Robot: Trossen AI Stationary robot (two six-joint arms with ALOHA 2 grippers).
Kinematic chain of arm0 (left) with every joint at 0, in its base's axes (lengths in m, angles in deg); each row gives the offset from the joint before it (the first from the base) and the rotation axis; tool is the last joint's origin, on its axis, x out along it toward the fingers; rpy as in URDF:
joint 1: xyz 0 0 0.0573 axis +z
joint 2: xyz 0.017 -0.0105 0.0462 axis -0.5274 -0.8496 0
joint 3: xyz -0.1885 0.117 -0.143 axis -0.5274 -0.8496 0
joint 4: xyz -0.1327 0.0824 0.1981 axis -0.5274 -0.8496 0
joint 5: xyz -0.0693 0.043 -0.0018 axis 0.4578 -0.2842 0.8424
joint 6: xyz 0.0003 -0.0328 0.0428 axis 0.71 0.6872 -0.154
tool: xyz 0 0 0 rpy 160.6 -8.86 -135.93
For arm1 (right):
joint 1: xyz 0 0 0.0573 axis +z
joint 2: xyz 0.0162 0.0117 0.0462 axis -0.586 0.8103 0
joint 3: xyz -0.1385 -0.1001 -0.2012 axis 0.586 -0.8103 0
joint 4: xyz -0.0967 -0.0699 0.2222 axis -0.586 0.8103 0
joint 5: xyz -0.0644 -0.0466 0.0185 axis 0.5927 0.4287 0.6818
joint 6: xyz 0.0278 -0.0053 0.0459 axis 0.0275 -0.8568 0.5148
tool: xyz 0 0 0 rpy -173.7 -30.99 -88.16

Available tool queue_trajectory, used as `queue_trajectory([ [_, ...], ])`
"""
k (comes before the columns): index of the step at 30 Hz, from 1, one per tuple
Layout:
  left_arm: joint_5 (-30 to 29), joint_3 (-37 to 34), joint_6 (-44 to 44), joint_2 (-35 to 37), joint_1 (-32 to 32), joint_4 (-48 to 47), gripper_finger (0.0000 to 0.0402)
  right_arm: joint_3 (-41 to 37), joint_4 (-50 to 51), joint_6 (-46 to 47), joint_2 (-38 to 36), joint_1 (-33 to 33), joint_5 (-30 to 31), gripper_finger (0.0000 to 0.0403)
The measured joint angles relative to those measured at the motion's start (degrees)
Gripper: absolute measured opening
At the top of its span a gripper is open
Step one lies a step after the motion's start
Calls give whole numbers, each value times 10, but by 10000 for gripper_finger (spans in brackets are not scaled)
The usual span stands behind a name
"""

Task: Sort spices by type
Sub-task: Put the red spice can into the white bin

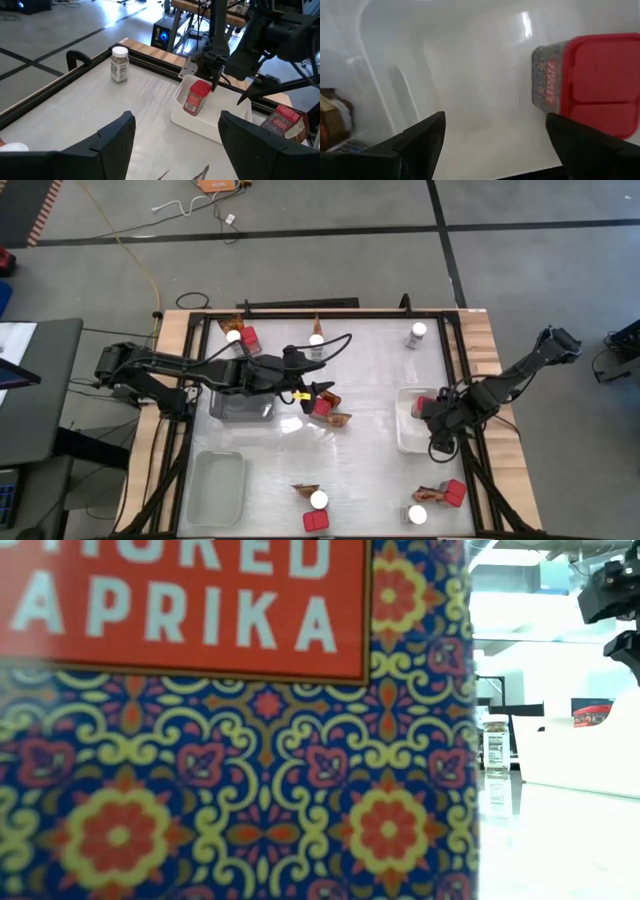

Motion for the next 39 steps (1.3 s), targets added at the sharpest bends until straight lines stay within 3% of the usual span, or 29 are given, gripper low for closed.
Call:
queue_trajectory([
  [24, 0, 0, 0, 0, 0, -2, 274, 0, 1, -1, 2, -2, 26, 372],
  [39, 0, 0, -3, 0, 0, -3, 274, 1, 9, -48, 35, -2, 11, 344],
])
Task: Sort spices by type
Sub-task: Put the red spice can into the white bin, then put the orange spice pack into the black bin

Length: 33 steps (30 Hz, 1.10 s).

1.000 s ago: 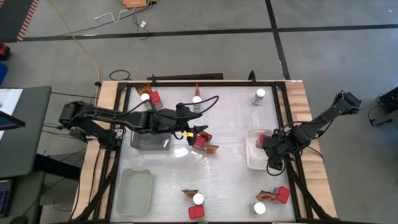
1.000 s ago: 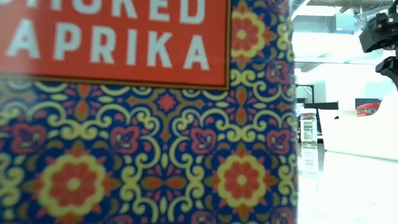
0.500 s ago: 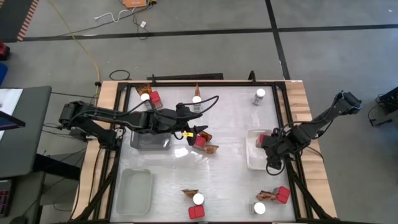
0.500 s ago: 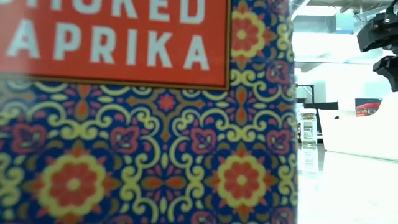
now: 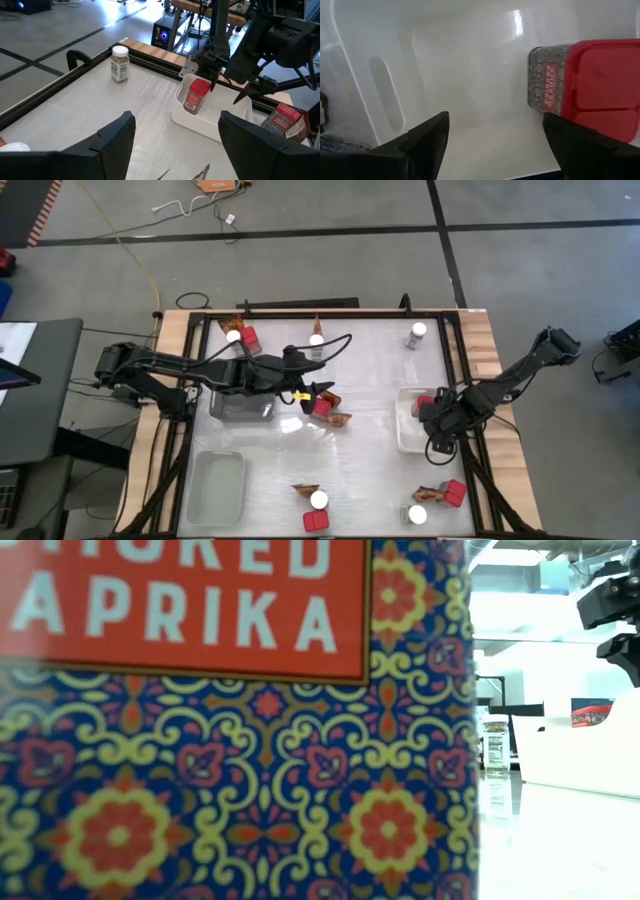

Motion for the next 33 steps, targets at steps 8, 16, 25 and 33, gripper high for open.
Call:
queue_trajectory([
  [8, 0, 0, 0, 0, 0, -5, 274, 0, 4, -6, 51, 0, 1, 334],
  [16, 0, 0, 0, 0, 0, -4, 274, 0, 4, -1, 110, 0, 13, 333],
  [25, 0, 0, -2, 0, 0, -6, 274, 25, 32, 48, 121, 7, 18, 333],
  [33, 0, 0, -21, 3, 0, -11, 274, 134, 126, 144, 76, 32, 71, 333],
])
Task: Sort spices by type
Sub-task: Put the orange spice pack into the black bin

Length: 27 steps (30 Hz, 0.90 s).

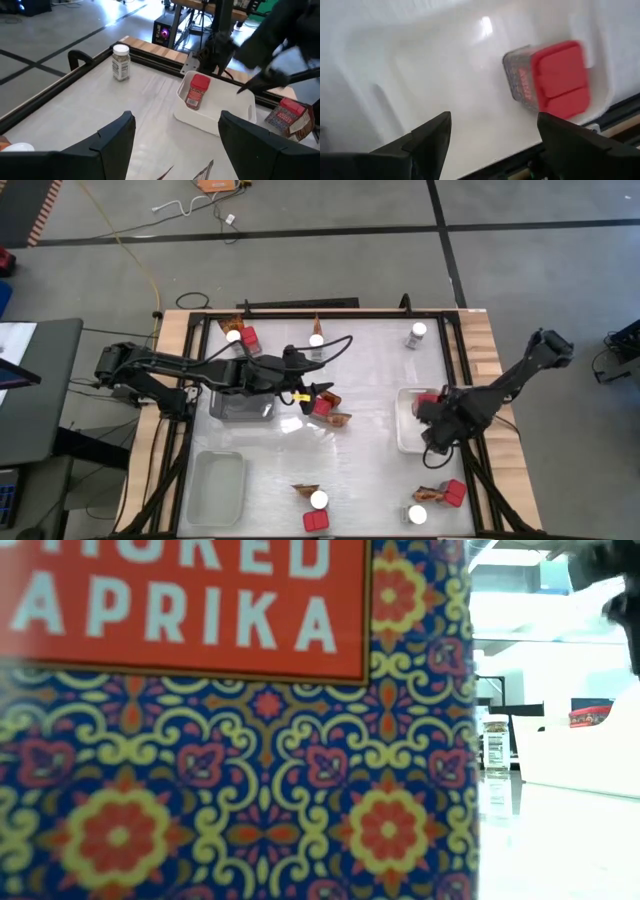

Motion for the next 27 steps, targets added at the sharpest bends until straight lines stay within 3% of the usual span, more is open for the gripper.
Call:
queue_trajectory([
  [6, 0, 0, -24, 30, 2, -45, 274, 52, -33, 112, -50, -2, 82, 333],
  [13, 0, 0, -63, 97, 4, -90, 274, 44, -179, 190, -59, -2, 344, 333],
  [15, 0, 0, -64, 114, 4, -112, 274, 40, -221, 180, -48, -9, 391, 333],
  [27, -1, 0, -69, 196, 4, -327, 274, 38, -397, -26, 86, -136, 408, 333],
])
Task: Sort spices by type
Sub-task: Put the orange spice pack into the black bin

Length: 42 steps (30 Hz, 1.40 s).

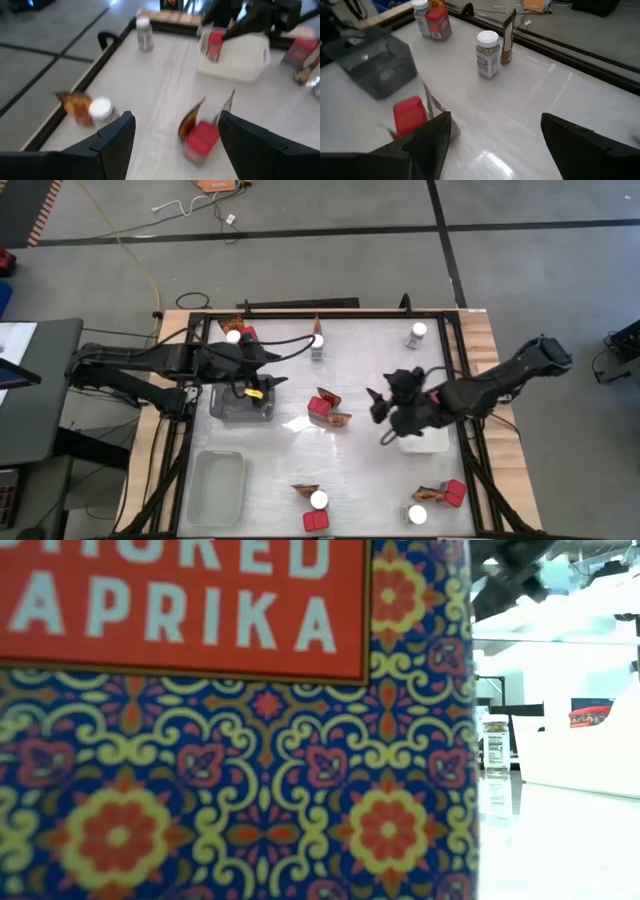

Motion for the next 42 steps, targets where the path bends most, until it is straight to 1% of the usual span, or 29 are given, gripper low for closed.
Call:
queue_trajectory([
  [2, 0, 0, 12, 1, 0, -23, 274, 0, -40, -31, 16, -23, -12, 333],
  [4, 0, 0, 39, 1, 0, -34, 274, 0, -68, -88, 24, -49, -49, 333],
  [7, 0, 0, 94, -6, 0, -33, 274, 0, -90, -159, 28, -92, -128, 333],
  [9, 0, 0, 114, -10, 0, -28, 274, 0, -87, -174, 23, -126, -192, 333],
  [12, 1, 0, 100, -26, 5, -10, 274, 0, -77, -198, 10, -174, -264, 333],
  [15, 0, 0, 86, -51, 8, 6, 274, 0, -53, -253, -4, -210, -303, 333],
  [17, 1, 0, 76, -75, 11, 39, 274, 0, -32, -283, -14, -226, -311, 333],
  [20, 30, 2, 36, -118, 16, 91, 274, 0, -21, -308, -27, -241, -314, 333],
  [23, 42, 26, -8, -169, 27, 115, 274, 0, -21, -329, -37, -249, -314, 333],
  [25, 48, 53, -33, -203, 36, 113, 274, 0, -21, -342, -40, -249, -314, 333],
  [30, 113, 109, -119, -285, 61, 106, 274, 0, -20, -350, -37, -246, -317, 333],
  [33, 135, 137, -171, -327, 67, 92, 274, 0, -9, -349, -35, -241, -316, 333],
  [37, 163, 161, -214, -362, 72, 67, 274, 0, 22, -331, -38, -238, -317, 333],
  [42, 199, 163, -258, -386, 73, 49, 274, 0, 60, -283, -39, -241, -316, 333],
])
